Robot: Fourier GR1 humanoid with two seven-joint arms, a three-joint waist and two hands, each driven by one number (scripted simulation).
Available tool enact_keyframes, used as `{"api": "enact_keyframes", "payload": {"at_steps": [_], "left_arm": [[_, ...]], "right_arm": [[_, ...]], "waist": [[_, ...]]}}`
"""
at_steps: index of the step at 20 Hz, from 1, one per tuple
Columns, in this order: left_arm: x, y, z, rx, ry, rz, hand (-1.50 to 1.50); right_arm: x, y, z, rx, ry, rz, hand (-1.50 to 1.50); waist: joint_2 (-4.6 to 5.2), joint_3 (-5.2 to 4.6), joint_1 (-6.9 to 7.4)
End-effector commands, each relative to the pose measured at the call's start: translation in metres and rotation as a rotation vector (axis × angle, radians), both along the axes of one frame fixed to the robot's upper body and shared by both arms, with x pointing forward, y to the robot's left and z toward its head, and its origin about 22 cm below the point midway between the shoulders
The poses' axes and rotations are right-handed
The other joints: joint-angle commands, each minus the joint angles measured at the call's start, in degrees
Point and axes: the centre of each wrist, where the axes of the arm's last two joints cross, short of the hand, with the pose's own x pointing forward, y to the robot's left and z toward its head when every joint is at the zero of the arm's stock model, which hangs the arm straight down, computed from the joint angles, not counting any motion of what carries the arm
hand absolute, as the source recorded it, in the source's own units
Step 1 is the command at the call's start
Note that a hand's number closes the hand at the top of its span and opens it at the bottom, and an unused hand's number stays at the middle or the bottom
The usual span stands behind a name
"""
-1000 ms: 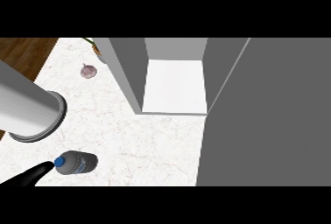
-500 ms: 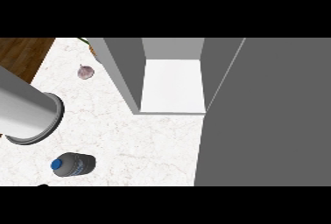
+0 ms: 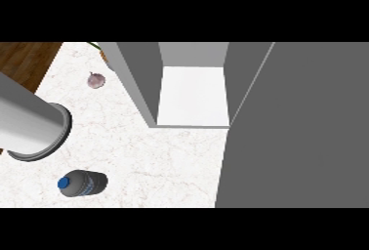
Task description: Pick up the bottled water, place it into the cabinet and close the cabinet
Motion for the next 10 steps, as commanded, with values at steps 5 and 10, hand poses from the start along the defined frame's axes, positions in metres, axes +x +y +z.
{"api": "enact_keyframes", "payload": {"at_steps": [5, 10], "left_arm": [[-0.029, -0.001, 0.034, 0.085, -0.120, 0.071, -1.50], [-0.037, 0.002, 0.037, 0.091, -0.093, 0.067, -1.50]], "right_arm": [[-0.019, 0.008, 0.015, -0.003, -0.032, -0.039, -1.50], [-0.018, 0.007, 0.017, -0.016, -0.037, -0.053, -1.50]], "waist": [[0.04, -0.08, -0.60], [-0.08, -0.07, -0.30]]}}
